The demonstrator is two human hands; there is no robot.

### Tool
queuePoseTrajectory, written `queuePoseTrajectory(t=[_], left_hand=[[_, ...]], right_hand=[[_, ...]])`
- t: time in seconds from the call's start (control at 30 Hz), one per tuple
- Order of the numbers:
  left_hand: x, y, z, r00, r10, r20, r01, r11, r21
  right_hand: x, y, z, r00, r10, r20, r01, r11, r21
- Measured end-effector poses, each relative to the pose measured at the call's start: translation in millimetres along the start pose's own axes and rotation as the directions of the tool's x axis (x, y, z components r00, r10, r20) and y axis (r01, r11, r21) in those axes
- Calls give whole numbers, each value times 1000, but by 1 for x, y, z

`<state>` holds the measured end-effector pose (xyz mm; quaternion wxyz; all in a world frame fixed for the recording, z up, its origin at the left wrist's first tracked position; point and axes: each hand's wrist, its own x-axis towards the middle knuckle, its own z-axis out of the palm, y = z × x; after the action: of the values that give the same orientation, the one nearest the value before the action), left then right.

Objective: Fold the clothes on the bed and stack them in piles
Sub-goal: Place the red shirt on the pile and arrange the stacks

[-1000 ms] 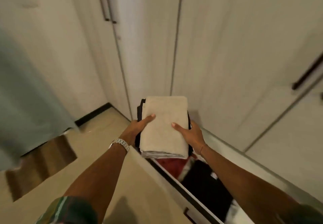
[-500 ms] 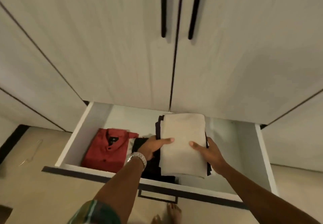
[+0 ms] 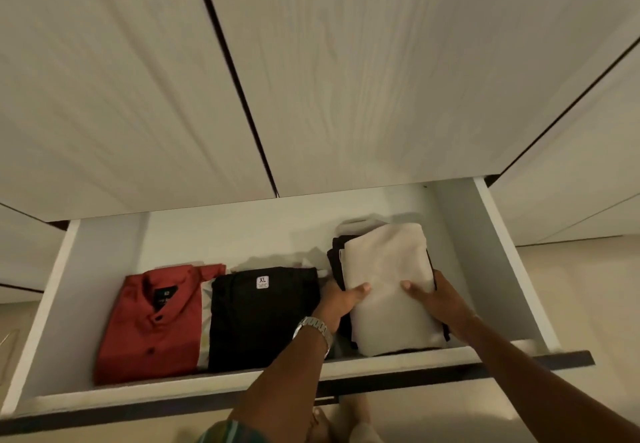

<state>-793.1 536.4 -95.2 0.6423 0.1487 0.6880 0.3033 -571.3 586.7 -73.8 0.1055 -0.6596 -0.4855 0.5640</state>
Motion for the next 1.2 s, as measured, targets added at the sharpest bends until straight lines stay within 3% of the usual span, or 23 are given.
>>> queuePoseTrajectory(t=[0.17,0.33,0.47,0.57,0.67,0.77,0.87,0.97,1.03,1.1,1.2], left_hand=[[0,4,10,990,-24,-140,45,988,146],[-28,14,1,957,146,-250,3,860,511],[-77,26,-20,920,244,-307,13,763,646],[-130,21,-46,866,274,-419,68,765,641],[-174,-7,-75,841,140,-522,114,898,425],[-197,-47,-108,823,-154,-546,136,988,-74],[-219,-65,-126,865,-313,-393,164,915,-368],[-220,-63,-132,880,-285,-380,81,878,-471],[-211,-61,-131,902,-234,-364,-64,760,-646],[-206,-55,-129,905,-218,-367,-140,660,-738],[-200,-43,-129,893,-203,-402,-209,605,-769]], right_hand=[[37,34,7,998,70,-1,-70,990,-122],[3,3,21,984,142,-105,-166,948,-273],[-46,-26,35,958,-55,-280,-30,956,-291],[-99,-46,46,902,-162,-401,59,965,-256],[-144,-33,50,916,82,-393,-105,994,-38],[-179,-12,59,904,369,-217,-275,889,368],[-193,-10,71,888,459,-40,-337,705,624],[-197,-24,90,888,459,4,-277,528,803],[-196,-37,102,894,449,-8,-197,407,892],[-188,-48,108,875,483,-41,-160,367,916],[-172,-58,109,887,462,-25,-152,342,927]])
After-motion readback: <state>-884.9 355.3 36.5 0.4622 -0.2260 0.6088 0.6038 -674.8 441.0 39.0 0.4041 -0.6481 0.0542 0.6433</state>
